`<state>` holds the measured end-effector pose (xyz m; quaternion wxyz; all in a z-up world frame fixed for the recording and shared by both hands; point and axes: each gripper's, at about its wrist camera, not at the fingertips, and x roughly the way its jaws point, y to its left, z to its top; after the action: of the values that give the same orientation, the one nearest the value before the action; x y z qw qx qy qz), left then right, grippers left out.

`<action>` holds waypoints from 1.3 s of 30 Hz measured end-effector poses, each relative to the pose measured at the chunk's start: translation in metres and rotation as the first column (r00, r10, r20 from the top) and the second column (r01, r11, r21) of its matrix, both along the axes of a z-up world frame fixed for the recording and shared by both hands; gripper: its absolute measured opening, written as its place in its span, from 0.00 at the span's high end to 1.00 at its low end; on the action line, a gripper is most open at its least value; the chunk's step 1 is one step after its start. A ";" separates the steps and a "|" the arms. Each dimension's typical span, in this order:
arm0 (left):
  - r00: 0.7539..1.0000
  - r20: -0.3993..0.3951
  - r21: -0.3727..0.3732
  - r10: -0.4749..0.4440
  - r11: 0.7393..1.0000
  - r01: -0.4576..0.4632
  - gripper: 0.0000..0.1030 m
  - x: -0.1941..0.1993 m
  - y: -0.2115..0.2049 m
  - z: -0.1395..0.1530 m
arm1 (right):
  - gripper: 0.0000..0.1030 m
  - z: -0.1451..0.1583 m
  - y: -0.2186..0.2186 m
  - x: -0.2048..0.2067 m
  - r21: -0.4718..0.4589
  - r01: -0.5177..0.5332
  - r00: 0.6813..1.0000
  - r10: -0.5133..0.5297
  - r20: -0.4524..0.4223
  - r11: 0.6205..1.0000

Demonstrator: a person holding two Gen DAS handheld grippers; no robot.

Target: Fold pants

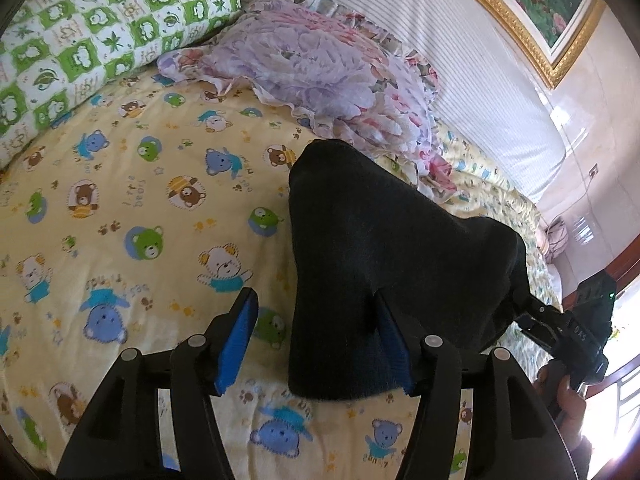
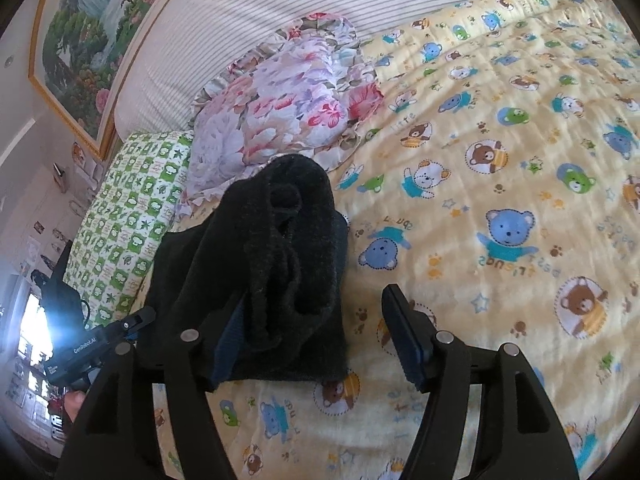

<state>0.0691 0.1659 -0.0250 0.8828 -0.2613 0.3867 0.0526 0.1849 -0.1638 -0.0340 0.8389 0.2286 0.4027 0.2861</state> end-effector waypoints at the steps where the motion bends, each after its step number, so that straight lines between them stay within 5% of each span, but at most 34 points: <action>1: 1.000 -0.005 0.011 0.002 1.000 -0.002 0.41 -0.002 -0.002 0.001 | 0.34 0.002 0.000 -0.003 -0.005 0.002 1.000 -0.002 0.003 1.000; 21: 0.999 -0.017 0.137 -0.041 0.990 0.043 0.36 -0.031 -0.040 0.017 | 0.34 0.021 0.002 -0.042 -0.087 -0.025 0.998 0.029 0.048 0.996; 39: 0.998 0.005 0.248 -0.070 0.967 0.066 0.22 -0.043 -0.066 0.034 | 0.17 0.045 0.038 -0.078 -0.253 -0.137 0.961 0.190 0.199 0.958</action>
<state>0.0262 0.0997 0.0089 0.9125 -0.1361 0.3797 0.0684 0.1068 -0.1256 0.0115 0.8729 0.0596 0.3557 0.3287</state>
